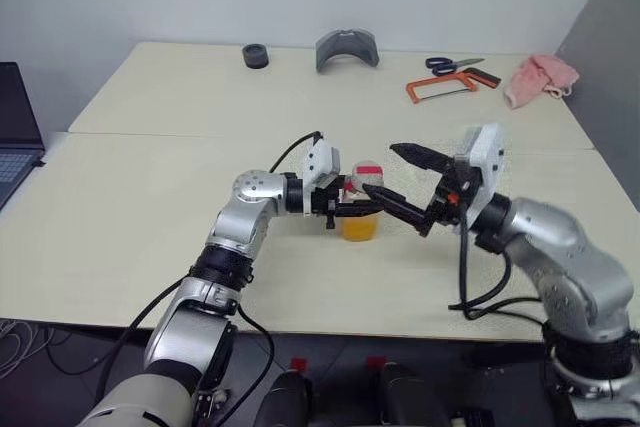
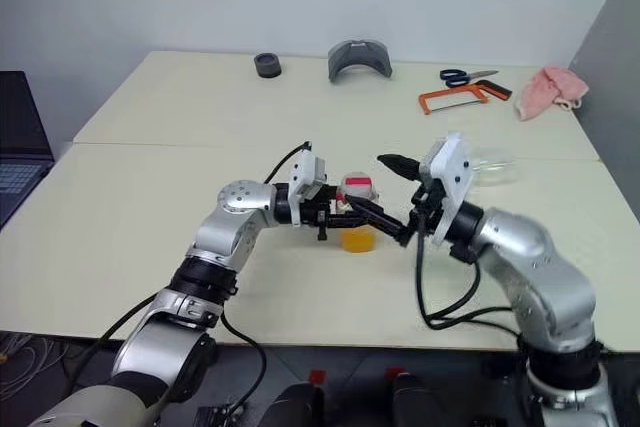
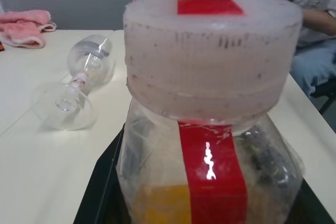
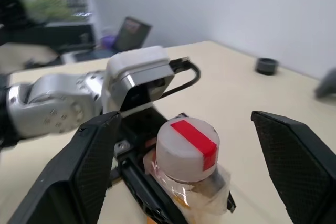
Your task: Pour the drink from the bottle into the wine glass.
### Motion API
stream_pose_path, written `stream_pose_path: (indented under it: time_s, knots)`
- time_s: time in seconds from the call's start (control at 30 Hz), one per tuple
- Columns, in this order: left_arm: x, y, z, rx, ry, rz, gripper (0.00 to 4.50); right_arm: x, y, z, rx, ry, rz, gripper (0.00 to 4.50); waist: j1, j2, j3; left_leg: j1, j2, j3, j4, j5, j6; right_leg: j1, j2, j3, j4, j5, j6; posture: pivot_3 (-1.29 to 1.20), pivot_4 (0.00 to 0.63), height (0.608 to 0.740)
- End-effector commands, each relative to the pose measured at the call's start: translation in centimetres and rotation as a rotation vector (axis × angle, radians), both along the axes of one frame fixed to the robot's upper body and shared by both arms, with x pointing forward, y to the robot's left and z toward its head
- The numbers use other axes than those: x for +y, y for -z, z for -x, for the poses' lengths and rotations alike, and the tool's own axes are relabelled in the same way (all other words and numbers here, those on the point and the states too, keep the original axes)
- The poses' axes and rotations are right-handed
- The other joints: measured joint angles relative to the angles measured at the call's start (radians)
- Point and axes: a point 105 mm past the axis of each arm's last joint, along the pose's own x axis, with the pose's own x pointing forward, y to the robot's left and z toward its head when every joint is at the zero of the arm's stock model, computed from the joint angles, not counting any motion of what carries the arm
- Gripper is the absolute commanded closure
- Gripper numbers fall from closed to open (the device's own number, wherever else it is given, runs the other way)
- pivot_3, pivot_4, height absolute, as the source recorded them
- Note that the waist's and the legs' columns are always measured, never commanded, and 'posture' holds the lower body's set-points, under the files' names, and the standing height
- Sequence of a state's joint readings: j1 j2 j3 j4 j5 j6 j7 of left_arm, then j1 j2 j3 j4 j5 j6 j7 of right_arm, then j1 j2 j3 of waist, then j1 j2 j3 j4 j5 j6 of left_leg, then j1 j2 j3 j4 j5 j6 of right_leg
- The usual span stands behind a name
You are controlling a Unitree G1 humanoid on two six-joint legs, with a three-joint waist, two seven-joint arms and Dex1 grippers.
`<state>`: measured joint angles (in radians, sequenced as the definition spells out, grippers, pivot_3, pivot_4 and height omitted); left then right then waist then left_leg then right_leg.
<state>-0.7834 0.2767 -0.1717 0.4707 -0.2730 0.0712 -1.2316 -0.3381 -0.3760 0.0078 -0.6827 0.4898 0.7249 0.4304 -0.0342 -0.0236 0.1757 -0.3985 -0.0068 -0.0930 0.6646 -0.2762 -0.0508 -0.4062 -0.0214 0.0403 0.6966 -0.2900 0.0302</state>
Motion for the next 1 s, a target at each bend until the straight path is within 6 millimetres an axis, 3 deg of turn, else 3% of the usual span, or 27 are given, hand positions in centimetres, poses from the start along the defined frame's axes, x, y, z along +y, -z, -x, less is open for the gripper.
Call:
stream_pose_path:
  time_s: [0.03, 0.27, 0.77, 0.87, 1.0]
  knots:
    - [-0.4, -2.0, -0.3, -0.078, 0.006, 0.034, 2.79, 0.4, -1.2, 0.5, -0.075, 0.144, -0.026, 0.19, 0.000, 0.000, 0.000, 0.000, 0.000, 0.000, 0.000, 0.000, 0.000, 0.000, 0.000, 0.000, 0.000, 0.000, 0.000, 0.00, 0.150, 0.740]
    - [-1.2, -2.0, -0.6, -0.094, 0.025, 0.026, 2.79, 2.5, -0.3, 0.0, -0.016, 0.216, -0.070, 0.19, 0.000, 0.000, 0.000, 0.000, -0.001, 0.000, 0.000, 0.000, 0.000, 0.000, 0.001, 0.000, 0.000, 0.000, 0.000, 0.00, 0.150, 0.740]
    - [-1.4, -1.9, -0.6, -0.108, 0.034, 0.014, 2.79, 2.2, 0.0, -2.0, -0.025, 0.402, -0.118, 0.19, -0.002, 0.000, 0.000, 0.000, -0.001, 0.000, 0.000, 0.000, 0.000, 0.000, 0.001, 0.000, 0.000, 0.000, 0.000, 0.00, 0.150, 0.740]
    - [-1.3, -1.9, -0.6, -0.108, 0.032, 0.011, 2.79, 2.2, 0.1, -2.0, -0.026, 0.404, -0.121, 0.83, -0.002, 0.000, 0.000, 0.000, -0.001, 0.000, 0.000, 0.000, 0.000, 0.000, 0.001, 0.000, 0.000, 0.000, 0.000, 0.00, 0.150, 0.740]
    - [-1.3, -1.9, -0.6, -0.108, 0.032, 0.010, 2.79, 2.3, 0.3, -2.0, -0.023, 0.396, -0.115, 2.18, -0.005, 0.000, 0.000, 0.000, -0.001, 0.000, 0.000, 0.000, 0.000, 0.000, 0.001, 0.000, 0.000, 0.000, 0.000, 0.00, 0.150, 0.740]
